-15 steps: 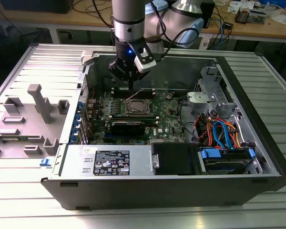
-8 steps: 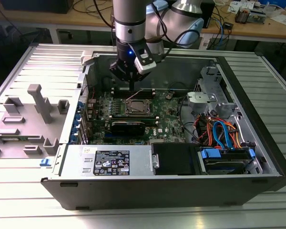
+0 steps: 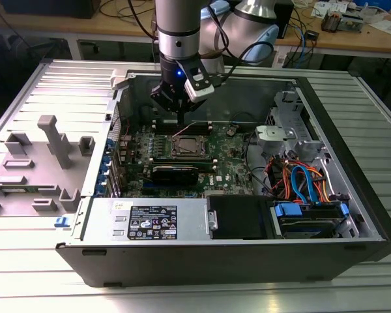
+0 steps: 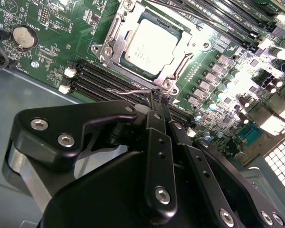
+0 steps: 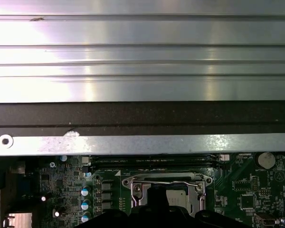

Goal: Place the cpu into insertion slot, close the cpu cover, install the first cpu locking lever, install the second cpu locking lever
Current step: 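Install the first cpu locking lever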

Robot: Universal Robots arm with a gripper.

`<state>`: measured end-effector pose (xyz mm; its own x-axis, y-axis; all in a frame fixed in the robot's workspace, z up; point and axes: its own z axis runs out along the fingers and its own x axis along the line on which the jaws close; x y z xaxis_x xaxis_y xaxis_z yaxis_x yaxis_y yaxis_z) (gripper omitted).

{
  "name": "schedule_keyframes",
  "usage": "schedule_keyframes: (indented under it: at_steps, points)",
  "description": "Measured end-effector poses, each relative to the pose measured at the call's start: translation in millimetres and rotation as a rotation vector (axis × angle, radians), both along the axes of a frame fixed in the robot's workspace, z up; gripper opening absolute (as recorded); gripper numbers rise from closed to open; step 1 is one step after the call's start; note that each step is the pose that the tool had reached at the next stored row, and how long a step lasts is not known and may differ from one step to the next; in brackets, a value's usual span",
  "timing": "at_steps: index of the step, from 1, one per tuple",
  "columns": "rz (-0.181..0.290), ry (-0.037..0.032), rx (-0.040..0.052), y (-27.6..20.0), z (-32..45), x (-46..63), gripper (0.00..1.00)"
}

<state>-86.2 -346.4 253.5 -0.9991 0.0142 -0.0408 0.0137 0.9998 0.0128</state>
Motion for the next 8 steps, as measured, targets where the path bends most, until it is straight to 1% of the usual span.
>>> schedule_keyframes:
  at_steps: [4, 8]
  points:
    - [0.000, -0.0002, 0.0003, 0.1, -0.6, 0.2, 0.11]
    - [0.000, 0.0000, 0.0001, 0.7, -3.0, 1.1, 0.11]
